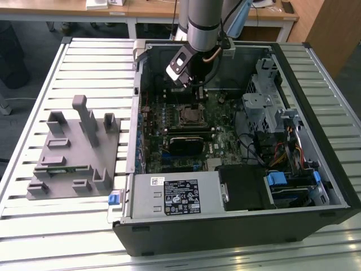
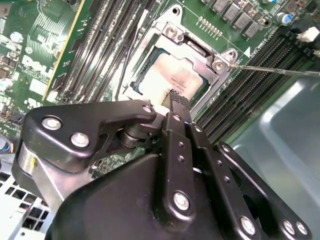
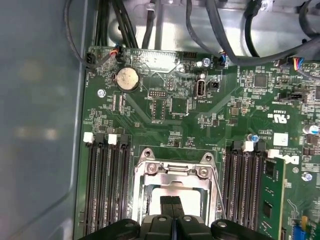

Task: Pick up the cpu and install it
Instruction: 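Install the first cpu locking lever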

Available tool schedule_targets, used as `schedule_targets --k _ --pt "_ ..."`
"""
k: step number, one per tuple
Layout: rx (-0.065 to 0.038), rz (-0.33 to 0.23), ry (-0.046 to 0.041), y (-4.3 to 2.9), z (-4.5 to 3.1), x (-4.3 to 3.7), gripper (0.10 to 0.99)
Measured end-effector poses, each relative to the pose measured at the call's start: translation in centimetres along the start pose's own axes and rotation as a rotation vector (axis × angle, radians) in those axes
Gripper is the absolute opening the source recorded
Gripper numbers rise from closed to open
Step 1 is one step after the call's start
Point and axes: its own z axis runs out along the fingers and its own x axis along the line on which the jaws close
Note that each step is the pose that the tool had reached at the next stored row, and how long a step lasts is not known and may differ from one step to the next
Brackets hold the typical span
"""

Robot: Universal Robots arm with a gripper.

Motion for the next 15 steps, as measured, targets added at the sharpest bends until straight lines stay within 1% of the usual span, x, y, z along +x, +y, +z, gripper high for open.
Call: schedule_targets --k 6,10,15 --pt "0.000 0.000 0.0001 0.01 -0.94 0.01 0.106" --pt "0.000 0.000 0.0000 0.02 -1.91 0.02 0.106" --pt "0.000 0.000 -0.0001 0.03 -2.85 0.02 0.106"
